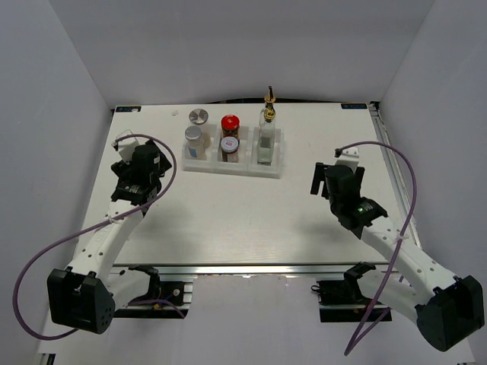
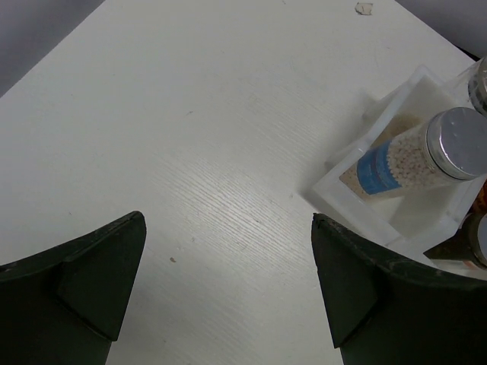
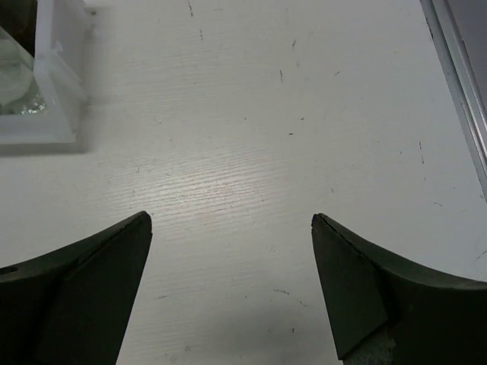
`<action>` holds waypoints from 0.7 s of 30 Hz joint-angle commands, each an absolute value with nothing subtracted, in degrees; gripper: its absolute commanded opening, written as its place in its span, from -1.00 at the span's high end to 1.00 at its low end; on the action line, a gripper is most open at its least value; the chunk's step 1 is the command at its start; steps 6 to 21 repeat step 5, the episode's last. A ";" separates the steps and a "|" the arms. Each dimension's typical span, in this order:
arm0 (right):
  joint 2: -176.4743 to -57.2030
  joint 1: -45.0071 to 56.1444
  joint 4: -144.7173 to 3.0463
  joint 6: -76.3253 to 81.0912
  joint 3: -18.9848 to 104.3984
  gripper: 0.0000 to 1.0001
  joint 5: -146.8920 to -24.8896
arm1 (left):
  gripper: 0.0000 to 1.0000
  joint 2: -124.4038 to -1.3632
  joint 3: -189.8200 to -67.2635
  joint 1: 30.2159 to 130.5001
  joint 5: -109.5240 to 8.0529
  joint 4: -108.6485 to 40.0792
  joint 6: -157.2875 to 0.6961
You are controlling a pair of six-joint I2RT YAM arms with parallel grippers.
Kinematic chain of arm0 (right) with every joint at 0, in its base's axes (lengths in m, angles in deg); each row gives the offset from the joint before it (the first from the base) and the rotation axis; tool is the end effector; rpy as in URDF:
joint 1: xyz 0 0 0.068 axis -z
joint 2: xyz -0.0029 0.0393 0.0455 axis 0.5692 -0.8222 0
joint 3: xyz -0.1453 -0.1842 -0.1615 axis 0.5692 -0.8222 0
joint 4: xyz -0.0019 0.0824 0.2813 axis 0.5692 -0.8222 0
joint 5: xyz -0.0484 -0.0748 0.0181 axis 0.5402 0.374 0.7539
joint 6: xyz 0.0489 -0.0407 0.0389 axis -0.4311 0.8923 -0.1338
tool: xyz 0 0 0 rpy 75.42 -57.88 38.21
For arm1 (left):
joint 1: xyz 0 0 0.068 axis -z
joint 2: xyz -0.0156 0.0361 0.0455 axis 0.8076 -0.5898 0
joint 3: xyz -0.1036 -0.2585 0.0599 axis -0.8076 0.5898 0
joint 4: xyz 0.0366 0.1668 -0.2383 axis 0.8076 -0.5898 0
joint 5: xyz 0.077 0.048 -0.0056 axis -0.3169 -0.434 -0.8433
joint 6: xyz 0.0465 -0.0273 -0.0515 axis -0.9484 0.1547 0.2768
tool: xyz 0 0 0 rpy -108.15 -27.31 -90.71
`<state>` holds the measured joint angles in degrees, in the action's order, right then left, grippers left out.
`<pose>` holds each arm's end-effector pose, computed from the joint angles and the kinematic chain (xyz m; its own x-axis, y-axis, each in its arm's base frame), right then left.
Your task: Organize the condiment bottles
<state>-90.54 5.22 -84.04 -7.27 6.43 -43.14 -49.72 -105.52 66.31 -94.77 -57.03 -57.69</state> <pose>0.2391 0.0938 0.2619 -0.3979 0.0414 -0.9165 0.1535 0.9879 -0.0220 0.2812 -0.0246 0.2841 -0.2993 -0.3765 -0.8767 -0.5426 0.8230 -0.1682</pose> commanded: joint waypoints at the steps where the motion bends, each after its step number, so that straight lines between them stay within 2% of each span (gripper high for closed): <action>1: -87.35 5.52 -80.00 -10.22 6.98 -0.79 -38.78 | -0.96 -49.62 -105.77 65.64 -93.97 -58.10 -56.74; 21: -84.98 5.52 -77.28 -9.70 5.40 -0.80 -39.58 | -0.97 -49.88 -105.50 64.85 -94.94 -58.71 -56.04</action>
